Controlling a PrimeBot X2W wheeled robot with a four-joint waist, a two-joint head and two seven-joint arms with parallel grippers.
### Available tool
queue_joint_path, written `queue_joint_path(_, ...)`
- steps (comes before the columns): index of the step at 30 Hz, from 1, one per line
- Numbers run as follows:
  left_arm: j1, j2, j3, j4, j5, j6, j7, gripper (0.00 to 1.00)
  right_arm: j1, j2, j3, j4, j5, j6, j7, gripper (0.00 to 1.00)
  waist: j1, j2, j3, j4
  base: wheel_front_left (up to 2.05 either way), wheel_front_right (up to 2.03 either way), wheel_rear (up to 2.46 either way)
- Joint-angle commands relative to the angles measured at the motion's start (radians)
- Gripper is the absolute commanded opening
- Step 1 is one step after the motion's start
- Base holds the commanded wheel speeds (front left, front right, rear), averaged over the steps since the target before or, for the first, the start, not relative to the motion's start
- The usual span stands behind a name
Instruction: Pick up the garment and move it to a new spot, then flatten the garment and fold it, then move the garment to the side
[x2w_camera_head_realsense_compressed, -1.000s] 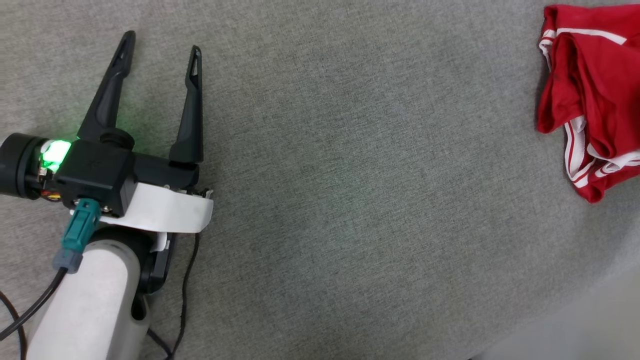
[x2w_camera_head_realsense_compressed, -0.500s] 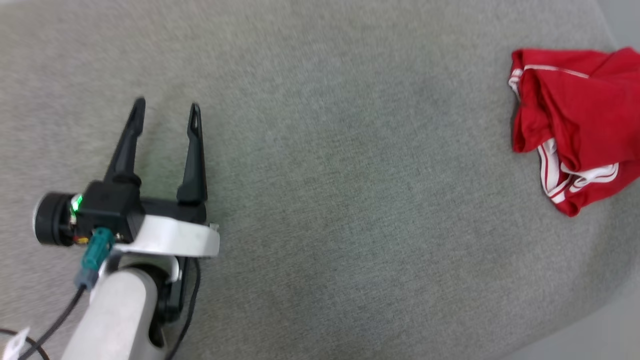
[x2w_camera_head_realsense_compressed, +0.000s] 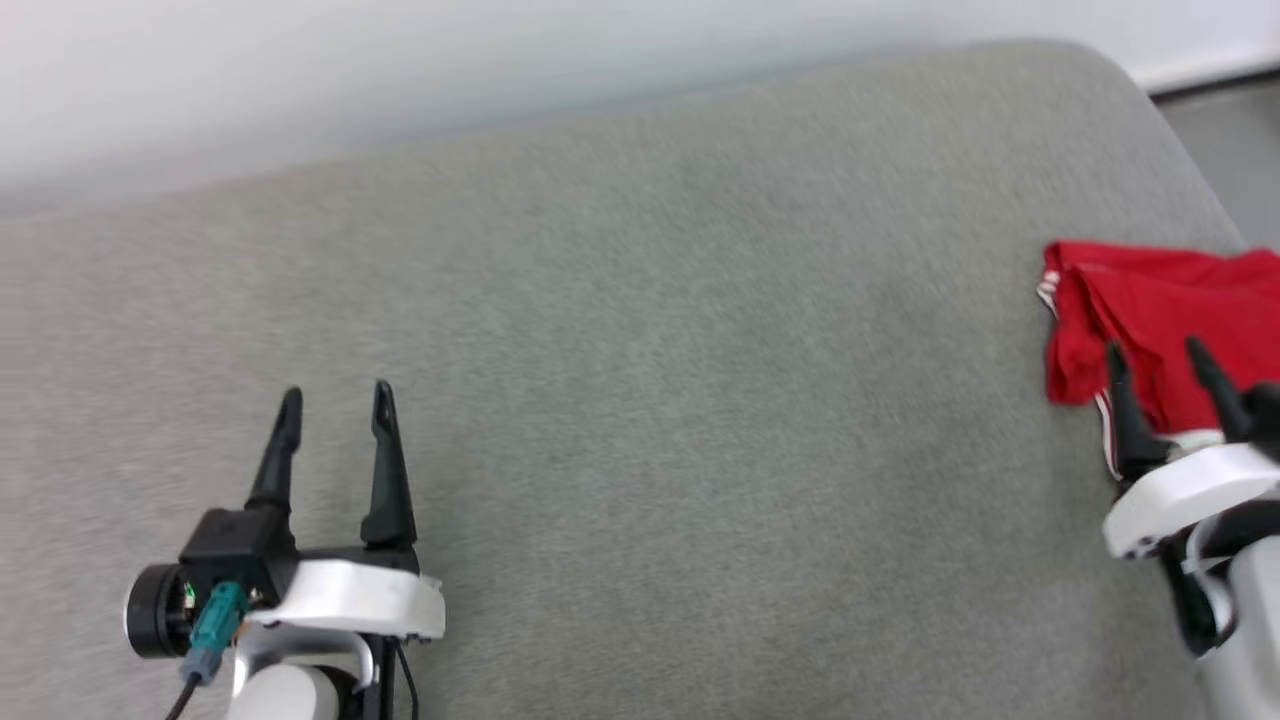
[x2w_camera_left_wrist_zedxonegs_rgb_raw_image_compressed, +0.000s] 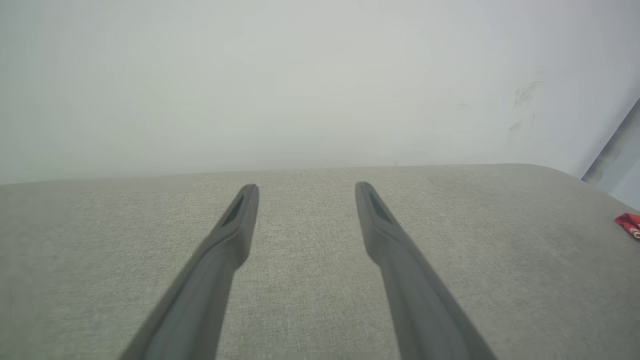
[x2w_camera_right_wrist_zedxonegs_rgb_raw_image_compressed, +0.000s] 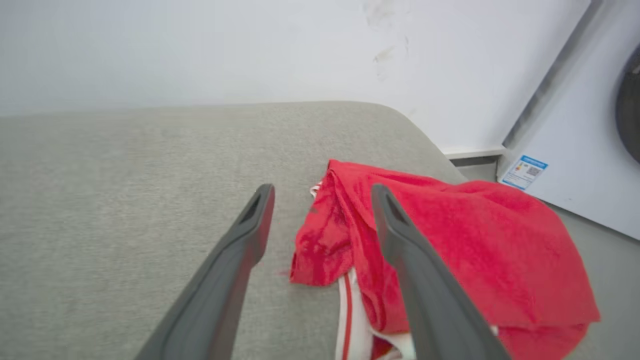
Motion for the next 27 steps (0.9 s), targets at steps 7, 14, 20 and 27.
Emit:
queue_joint_path(7,0.069,-0.005,0.004,0.016,-0.014,-0.002,-0.017,1.0,0.155,0.09,0.029,-0.241,-0.014,-0.001,0.041,1.0,0.0002,-0.0001,-0.128,0.129,0.0,0.0,0.0)
queue_joint_path(14,0.108,0.008,0.014,0.053,-0.028,-0.028,-0.026,1.0,0.307,0.135,0.024,-0.493,-0.041,-0.001,0.133,1.0,0.0002,-0.0001,-0.188,0.179,0.0,0.0,0.0)
queue_joint_path(20,0.144,0.004,0.01,0.082,-0.036,-0.041,-0.028,1.0,0.427,0.17,0.016,-0.67,-0.063,-0.001,0.196,1.0,0.0002,-0.0001,-0.241,0.187,0.0,0.0,0.0)
queue_joint_path(27,0.165,-0.007,-0.002,0.107,-0.049,-0.064,-0.031,1.0,0.516,0.197,0.015,-0.786,-0.066,-0.001,0.253,1.0,0.0002,-0.0001,-0.274,0.196,0.0,0.0,0.0)
